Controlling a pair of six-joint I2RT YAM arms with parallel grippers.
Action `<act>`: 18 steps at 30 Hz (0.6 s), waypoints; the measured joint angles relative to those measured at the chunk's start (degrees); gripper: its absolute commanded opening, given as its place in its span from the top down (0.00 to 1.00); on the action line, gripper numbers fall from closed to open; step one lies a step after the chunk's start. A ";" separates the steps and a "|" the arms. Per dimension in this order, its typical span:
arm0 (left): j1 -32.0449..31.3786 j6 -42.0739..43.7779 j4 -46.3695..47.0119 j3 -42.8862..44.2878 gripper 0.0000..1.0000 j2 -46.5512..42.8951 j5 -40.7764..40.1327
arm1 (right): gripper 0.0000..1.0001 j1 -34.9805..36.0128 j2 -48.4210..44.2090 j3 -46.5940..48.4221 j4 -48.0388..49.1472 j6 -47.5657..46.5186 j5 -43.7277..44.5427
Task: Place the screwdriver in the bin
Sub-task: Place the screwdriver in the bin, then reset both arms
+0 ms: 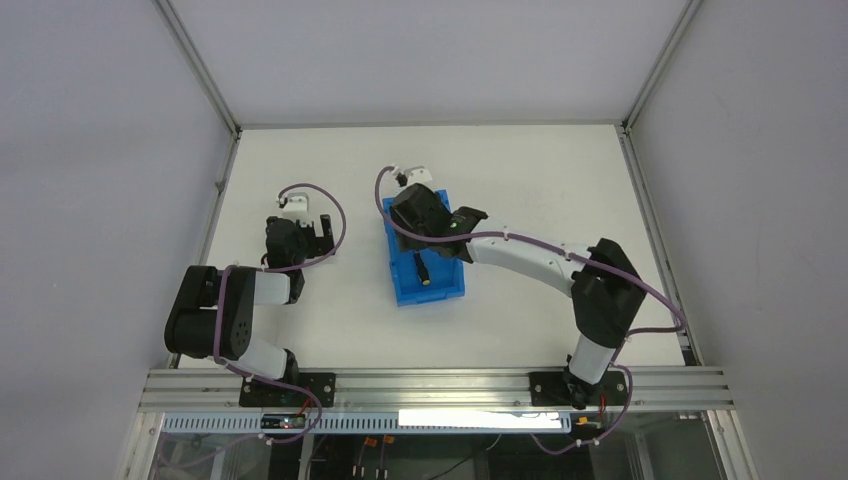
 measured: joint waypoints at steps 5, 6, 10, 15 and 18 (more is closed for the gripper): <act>0.00 0.00 0.00 0.00 0.00 0.00 0.00 | 0.31 0.00 -1.66 8.46 -3.63 -2.69 1.03; 0.00 0.00 0.00 0.00 0.00 0.00 0.00 | 0.30 0.00 -1.68 9.49 -4.04 -3.04 1.18; 0.00 0.00 0.00 0.00 0.00 0.00 0.00 | 0.22 0.00 -1.68 16.13 -7.56 -5.79 2.40; 0.00 0.00 0.00 0.00 0.00 0.00 0.00 | 0.01 0.00 -1.44 25.53 -12.72 -9.09 4.28; 0.00 0.00 0.00 0.00 0.00 0.00 0.00 | 0.01 -0.02 -1.33 30.38 -14.56 -10.67 4.85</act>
